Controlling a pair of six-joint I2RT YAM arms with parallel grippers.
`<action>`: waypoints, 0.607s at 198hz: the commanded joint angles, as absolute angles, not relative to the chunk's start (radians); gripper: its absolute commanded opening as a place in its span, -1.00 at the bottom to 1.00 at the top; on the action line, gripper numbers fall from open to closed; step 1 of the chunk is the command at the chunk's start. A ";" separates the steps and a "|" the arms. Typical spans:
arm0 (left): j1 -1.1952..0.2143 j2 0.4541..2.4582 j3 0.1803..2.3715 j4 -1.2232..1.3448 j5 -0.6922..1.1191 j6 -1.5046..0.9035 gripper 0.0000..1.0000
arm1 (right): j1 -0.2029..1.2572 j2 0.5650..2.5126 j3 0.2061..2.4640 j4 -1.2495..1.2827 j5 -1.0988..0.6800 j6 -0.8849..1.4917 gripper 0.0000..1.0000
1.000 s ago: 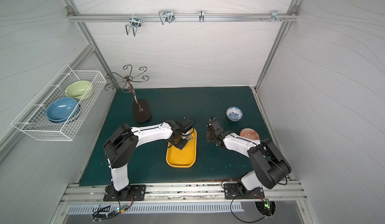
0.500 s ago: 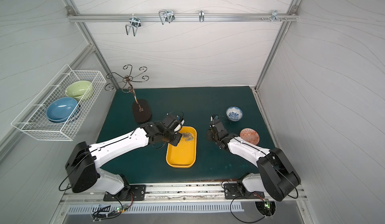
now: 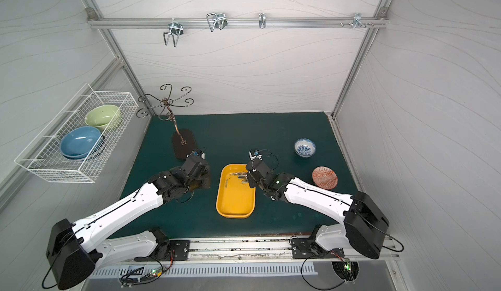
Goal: Take out the screws from the storage box
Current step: Pick up the screw from the storage box, then place the screw at the center of the board.
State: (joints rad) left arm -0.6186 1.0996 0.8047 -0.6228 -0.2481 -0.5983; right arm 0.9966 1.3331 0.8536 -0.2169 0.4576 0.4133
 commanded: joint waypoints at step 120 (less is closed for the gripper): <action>-0.252 1.217 0.632 -0.571 -0.045 -0.773 -1.00 | 1.171 1.685 1.021 -0.217 0.318 0.466 -0.21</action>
